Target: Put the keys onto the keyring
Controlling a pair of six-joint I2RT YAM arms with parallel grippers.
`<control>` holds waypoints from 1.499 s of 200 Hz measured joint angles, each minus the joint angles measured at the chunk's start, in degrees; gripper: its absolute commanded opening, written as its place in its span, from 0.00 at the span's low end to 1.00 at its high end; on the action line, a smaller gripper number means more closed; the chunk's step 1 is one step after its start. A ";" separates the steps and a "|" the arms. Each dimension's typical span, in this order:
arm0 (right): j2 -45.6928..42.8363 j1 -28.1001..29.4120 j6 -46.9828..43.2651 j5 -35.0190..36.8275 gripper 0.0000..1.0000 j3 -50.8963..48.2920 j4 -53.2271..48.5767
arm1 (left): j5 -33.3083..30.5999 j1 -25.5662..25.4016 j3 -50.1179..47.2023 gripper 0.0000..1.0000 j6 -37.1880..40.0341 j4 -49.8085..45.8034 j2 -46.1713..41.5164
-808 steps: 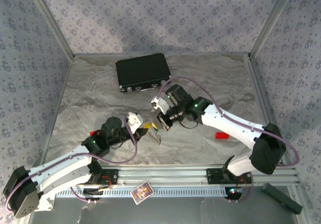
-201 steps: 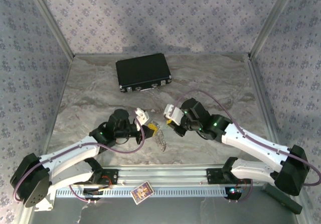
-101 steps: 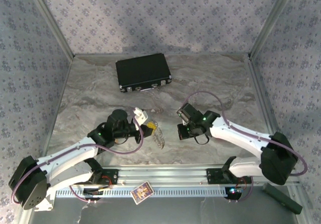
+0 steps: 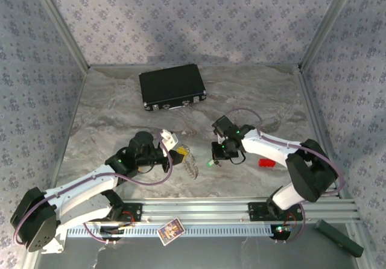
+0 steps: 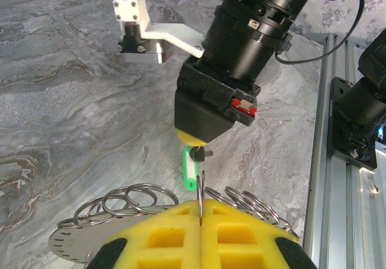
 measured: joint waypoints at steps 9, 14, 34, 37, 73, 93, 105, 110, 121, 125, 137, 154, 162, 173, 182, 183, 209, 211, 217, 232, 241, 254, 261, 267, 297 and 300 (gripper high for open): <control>0.61 -0.17 -0.02 -0.26 0.00 0.31 0.52 | 0.00 0.00 0.00 0.00 0.00 0.00 0.00; 0.94 -0.24 -0.02 -0.39 0.00 0.39 0.79 | 0.00 0.00 0.00 0.00 0.00 0.00 0.00; 2.43 -0.63 -0.24 -0.85 0.00 0.79 1.51 | 0.00 0.00 0.00 0.00 0.00 0.00 0.04; 2.64 -0.68 -0.26 -0.94 0.00 0.81 1.60 | 0.00 0.00 0.00 0.00 0.00 0.02 0.04; 4.24 -1.05 -0.70 -1.53 0.00 0.83 2.08 | 0.00 0.00 0.02 0.00 0.00 0.02 0.13; 4.28 -1.07 -0.87 -1.75 0.06 0.90 2.16 | 0.02 0.00 0.02 0.00 0.00 0.00 0.17; 4.28 -1.07 -1.03 -1.75 0.10 0.92 2.16 | 0.02 0.00 0.09 0.00 0.00 0.00 0.35; 4.28 -1.14 -1.07 -1.77 0.11 0.92 2.14 | 0.02 0.00 0.17 0.00 0.00 0.00 0.50; 4.28 -1.22 -1.38 -1.81 0.13 0.92 2.12 | 0.02 0.00 0.35 0.00 0.02 -0.02 0.79; 4.28 -1.27 -1.42 -1.88 0.14 0.92 2.10 | 0.02 -0.02 0.42 0.00 0.04 -0.02 0.83; 4.28 -1.31 -1.51 -1.97 0.15 0.92 2.08 | 0.02 0.00 0.50 0.00 0.22 -0.02 0.87; 4.28 -1.31 -1.68 -2.29 0.16 0.96 1.92 | 0.02 0.00 0.55 0.00 0.44 -0.02 0.87; 4.28 -1.31 -1.77 -2.49 0.16 1.01 1.79 | 0.02 0.00 0.57 0.00 0.44 -0.02 0.87; 4.28 -1.31 -1.92 -2.78 0.16 1.03 1.73 | 0.04 -0.02 0.57 0.00 0.44 -0.02 0.87; 4.31 -1.31 -1.95 -2.82 0.16 1.03 1.62 | 0.04 -0.02 0.57 0.00 0.44 -0.02 0.87; 4.31 -1.31 -1.95 -2.82 0.16 1.03 1.60 | 0.04 -0.02 0.57 0.00 0.44 0.00 0.87; 4.83 -1.31 -2.16 -2.86 0.16 1.22 1.27 | 0.04 -0.02 0.57 0.00 0.44 -0.02 0.87; 4.90 -1.31 -2.19 -2.86 0.16 1.25 1.27 | 0.04 -0.02 0.57 0.00 0.44 -0.02 0.87; 5.14 -1.31 -2.36 -2.89 0.15 1.33 1.20 | 0.04 -0.02 0.57 0.00 0.44 -0.02 0.87; 5.66 -1.31 -2.60 -2.97 0.14 1.55 1.20 | 0.04 -0.02 0.57 0.00 0.44 -0.02 0.87; 5.92 -1.31 -2.80 -2.99 0.14 1.73 1.18 | 0.04 -0.02 0.57 0.00 0.44 -0.02 0.87; 6.29 -1.31 -2.86 -2.99 0.14 2.01 1.20 | 0.04 -0.02 0.57 0.00 0.44 -0.02 0.87; 6.45 -1.31 -2.97 -2.99 0.14 2.16 1.18 | 0.04 -0.02 0.57 0.00 0.44 -0.02 0.87; 6.56 -1.31 -3.02 -2.99 0.14 2.29 1.16 | 0.04 -0.02 0.57 0.00 0.44 -0.02 0.85; 6.82 -1.33 -3.30 -2.97 0.10 2.99 0.76 | 0.04 -0.02 0.59 0.00 0.46 -0.02 0.85; 6.82 -1.33 -3.30 -2.97 0.09 3.04 0.74 | 0.04 -0.02 0.59 0.00 0.46 -0.04 0.85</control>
